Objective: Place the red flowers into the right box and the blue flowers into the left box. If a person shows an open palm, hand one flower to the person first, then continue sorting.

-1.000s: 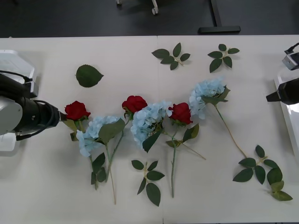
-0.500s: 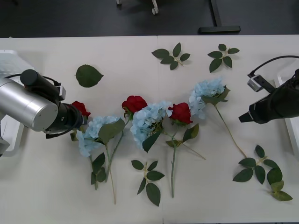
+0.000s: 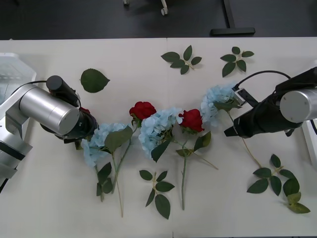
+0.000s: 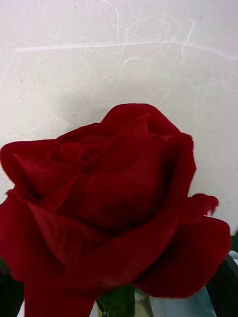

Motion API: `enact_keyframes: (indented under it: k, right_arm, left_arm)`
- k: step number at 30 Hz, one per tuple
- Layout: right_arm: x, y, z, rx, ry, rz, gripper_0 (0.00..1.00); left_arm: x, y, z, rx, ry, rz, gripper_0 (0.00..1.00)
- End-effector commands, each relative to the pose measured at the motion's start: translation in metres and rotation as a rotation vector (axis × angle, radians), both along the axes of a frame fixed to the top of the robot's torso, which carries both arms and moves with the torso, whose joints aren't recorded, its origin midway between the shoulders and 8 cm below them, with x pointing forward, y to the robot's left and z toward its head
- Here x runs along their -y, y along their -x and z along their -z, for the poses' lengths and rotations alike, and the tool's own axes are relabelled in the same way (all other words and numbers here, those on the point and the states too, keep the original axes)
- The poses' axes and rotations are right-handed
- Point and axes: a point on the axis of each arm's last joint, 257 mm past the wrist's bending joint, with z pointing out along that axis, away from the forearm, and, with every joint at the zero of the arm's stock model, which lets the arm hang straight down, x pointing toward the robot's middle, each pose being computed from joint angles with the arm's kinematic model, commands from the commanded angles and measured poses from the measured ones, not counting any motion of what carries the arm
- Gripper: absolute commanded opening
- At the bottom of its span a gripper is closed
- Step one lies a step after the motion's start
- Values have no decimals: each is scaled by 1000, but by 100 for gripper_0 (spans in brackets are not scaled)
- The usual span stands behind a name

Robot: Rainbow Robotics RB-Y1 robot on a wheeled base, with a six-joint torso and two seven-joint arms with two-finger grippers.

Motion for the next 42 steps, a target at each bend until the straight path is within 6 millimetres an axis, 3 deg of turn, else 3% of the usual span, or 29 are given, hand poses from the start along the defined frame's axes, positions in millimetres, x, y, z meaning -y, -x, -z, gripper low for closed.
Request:
enact_keyframes:
  k: [1,12,17,19,21,23,25,26,28,36,42]
  right_arm:
    - [-13,-11,-8,44,12,-40,100]
    - [-15,-21,-5,72,53,-10,100]
    - [-28,-21,0,66,35,0,100]
    - [-30,-23,1,73,42,7,90]
    - [-32,-26,1,80,46,15,78]
    - [-32,-28,1,85,46,25,57]
    - [-32,-28,0,86,45,31,34]
    - [-32,-29,0,87,44,35,22]
    - [-32,-29,0,87,42,39,1]
    - [-28,-32,-2,93,42,54,0]
    - [-12,-38,-22,107,11,93,0]
  left_arm:
    - [17,-12,-9,26,-21,64,100]
    - [18,-7,7,-12,18,39,100]
    - [20,-8,11,-13,31,34,100]
    - [21,-9,11,-11,33,34,99]
    - [22,-8,11,-11,35,35,77]
    - [22,-9,11,-6,37,35,34]
    - [23,-9,11,-5,38,36,7]
    - [22,-10,11,-5,35,34,2]
    - [21,-10,11,-4,33,33,0]
    - [18,-12,10,4,21,32,0]
    - [14,-19,-4,34,26,31,0]
